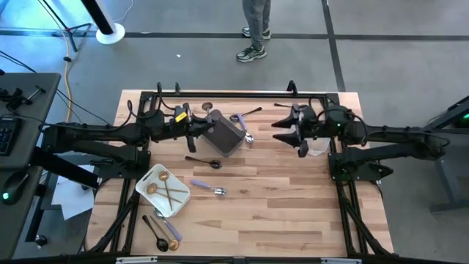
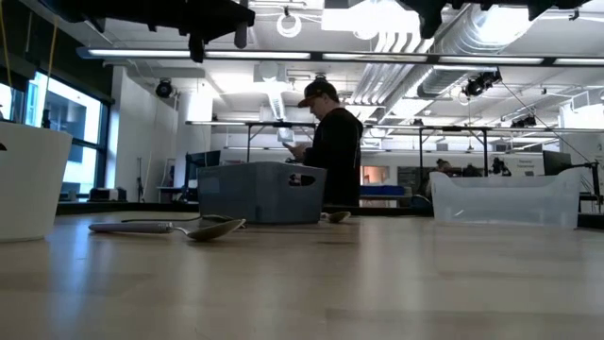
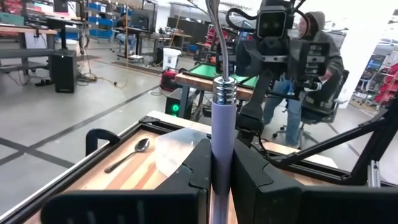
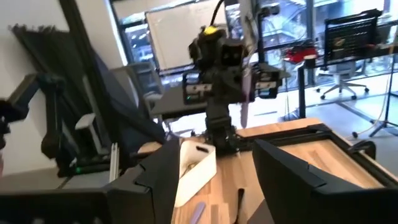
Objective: Sort silverware by color (type)
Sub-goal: Put the top right purple spoon into the black bin
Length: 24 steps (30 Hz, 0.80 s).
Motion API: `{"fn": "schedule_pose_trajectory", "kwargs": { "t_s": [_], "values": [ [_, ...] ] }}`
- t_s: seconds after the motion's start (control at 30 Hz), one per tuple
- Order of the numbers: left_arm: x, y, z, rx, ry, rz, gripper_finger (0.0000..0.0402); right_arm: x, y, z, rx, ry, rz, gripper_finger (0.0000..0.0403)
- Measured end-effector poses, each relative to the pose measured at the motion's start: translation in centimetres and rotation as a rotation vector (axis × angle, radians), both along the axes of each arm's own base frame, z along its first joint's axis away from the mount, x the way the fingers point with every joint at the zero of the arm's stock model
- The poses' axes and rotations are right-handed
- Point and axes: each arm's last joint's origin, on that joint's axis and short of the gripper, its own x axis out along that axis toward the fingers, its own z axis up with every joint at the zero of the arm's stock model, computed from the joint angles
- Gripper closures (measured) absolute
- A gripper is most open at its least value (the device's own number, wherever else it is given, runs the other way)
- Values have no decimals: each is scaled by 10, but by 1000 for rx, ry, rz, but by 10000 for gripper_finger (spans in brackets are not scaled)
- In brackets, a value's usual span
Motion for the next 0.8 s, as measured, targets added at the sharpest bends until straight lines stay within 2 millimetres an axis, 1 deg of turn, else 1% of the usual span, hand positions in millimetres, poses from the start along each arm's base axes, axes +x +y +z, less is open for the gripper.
{"fn": "schedule_pose_trajectory", "kwargs": {
  "t_s": [0.13, 0.47, 0.6, 0.73, 0.8],
  "values": [
    [0, -1, 0, 1, -1, -31, 383, 4, 2, -3, -3, 18, 12, 237],
    [1, -11, 1, -44, -14, -157, 383, 4, 2, -3, -30, 13, 9, 301],
    [2, -16, 1, -48, -14, -188, 383, 4, 2, -3, -30, 13, 8, 339],
    [2, -20, 1, -48, -13, -206, 383, 4, 2, -3, -30, 14, 8, 386],
    [2, -20, 1, -48, -13, -208, 383, 4, 2, -3, -33, 14, 7, 398]
  ]
}}
